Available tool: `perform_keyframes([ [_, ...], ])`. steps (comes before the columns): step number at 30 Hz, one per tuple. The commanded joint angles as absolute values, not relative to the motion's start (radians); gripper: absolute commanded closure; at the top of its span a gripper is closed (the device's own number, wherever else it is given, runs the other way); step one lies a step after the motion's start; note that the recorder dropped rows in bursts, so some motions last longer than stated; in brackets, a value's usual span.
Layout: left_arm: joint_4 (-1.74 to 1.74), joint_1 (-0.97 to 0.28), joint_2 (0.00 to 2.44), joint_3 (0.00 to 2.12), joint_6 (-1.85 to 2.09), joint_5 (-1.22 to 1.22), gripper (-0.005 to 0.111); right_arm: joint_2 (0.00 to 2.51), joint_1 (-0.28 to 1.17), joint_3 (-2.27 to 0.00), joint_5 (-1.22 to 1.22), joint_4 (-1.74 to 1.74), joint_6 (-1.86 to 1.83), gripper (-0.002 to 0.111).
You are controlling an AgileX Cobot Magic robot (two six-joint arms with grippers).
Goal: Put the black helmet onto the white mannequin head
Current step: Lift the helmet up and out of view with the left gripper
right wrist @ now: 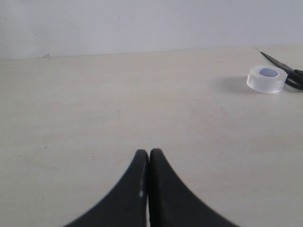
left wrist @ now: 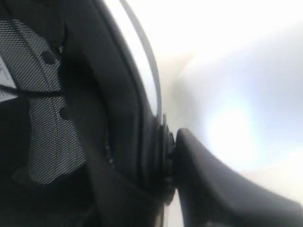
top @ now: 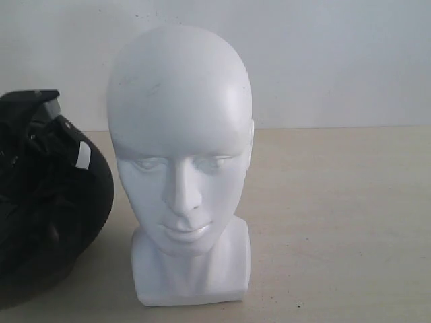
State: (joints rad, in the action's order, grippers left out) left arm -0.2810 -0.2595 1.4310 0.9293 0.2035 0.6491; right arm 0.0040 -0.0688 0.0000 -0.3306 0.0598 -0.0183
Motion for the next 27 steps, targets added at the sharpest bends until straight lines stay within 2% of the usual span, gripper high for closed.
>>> perform_keyframes([
  [1,-0.269,-0.262,1.286,0.932,0.224,0.537,0.102,0.000,-0.070,0.000,-0.323,0.055,-0.022,0.109],
  [15,-0.156,-0.262,1.002,0.932,0.194,0.435,0.102,0.000,-0.070,0.000,-0.326,0.055,-0.022,0.109],
  [27,-0.167,-0.262,0.781,0.932,0.206,0.129,0.102,0.000,-0.070,0.000,-0.323,0.055,-0.022,0.109],
])
